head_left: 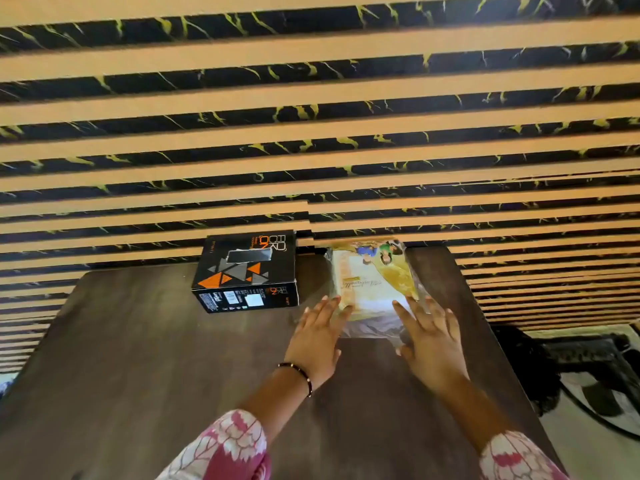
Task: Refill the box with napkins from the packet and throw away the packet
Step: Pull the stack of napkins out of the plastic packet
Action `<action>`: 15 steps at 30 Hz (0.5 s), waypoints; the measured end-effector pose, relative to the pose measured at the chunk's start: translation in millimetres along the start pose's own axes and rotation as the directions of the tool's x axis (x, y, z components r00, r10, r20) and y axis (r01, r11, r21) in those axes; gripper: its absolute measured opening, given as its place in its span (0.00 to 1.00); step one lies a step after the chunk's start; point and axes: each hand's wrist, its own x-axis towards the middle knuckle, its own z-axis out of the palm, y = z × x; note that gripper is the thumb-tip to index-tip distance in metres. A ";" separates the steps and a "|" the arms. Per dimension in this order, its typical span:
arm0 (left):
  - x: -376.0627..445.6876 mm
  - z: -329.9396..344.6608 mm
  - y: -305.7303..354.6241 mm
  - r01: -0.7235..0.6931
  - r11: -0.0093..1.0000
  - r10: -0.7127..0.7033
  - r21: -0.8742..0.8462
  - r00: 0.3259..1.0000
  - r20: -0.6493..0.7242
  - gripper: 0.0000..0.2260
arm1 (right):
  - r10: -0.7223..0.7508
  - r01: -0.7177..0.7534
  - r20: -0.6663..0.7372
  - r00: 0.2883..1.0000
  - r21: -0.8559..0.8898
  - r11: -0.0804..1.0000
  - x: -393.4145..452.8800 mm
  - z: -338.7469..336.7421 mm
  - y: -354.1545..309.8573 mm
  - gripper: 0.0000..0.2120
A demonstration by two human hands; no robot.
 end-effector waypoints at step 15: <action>-11.1 28.8 -11.3 -0.078 0.992 0.074 0.100 0.996 0.043 0.19 | -0.154 0.202 -0.280 0.948 0.152 0.968 -24.2 41.2 -2.7 0.17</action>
